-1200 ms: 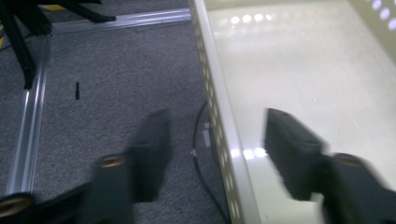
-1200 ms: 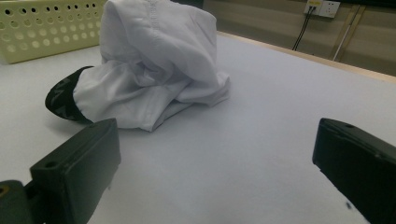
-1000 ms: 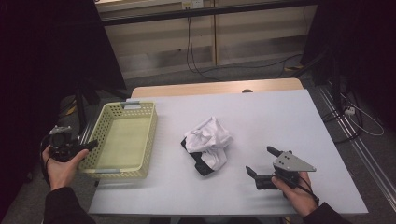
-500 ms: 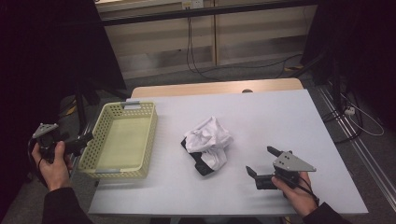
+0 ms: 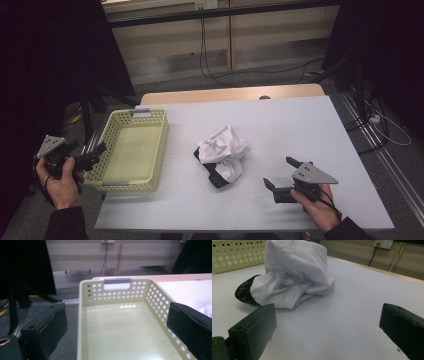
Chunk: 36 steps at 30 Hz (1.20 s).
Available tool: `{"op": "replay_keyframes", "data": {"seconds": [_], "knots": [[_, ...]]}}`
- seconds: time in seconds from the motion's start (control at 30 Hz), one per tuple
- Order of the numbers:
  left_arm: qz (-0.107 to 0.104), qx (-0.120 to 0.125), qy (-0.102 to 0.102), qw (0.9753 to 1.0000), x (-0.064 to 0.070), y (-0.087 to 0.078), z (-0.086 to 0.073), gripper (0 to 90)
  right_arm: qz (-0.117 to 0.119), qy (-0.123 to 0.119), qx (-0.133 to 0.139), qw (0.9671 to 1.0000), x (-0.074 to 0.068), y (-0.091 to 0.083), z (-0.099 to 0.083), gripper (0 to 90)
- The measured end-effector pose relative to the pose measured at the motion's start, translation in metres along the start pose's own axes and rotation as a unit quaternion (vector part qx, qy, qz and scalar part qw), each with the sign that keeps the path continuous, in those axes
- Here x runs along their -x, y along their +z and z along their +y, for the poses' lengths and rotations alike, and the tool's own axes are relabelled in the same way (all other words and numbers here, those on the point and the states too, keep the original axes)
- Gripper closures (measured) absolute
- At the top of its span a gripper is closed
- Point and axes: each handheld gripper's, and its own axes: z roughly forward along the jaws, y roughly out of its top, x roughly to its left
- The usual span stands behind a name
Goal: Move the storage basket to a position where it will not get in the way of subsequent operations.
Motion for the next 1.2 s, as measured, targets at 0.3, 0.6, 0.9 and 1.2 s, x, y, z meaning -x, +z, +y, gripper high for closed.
{"op": "replay_keyframes", "data": {"seconds": [0.3,0.6,0.9,1.2], "knots": [[-0.007,-0.016,0.025,0.9995,0.021,-0.008,-0.004,3.2,0.0,0.0,0.0,1.0,0.0,0.0,0.0,0.5],[-0.032,-0.015,0.035,0.9987,0.047,-0.011,-0.01,2.9,0.002,0.0,0.0,1.0,0.0,0.0,0.0,0.6],[-0.061,-0.013,0.042,0.9972,0.076,-0.002,-0.015,3.2,0.004,-0.002,0.0,1.0,-0.001,0.0,0.0,0.5],[-0.079,-0.028,0.065,0.9943,0.106,0.01,-0.021,3.0,0.002,0.0,0.001,1.0,-0.002,-0.002,0.0,0.5]]}}
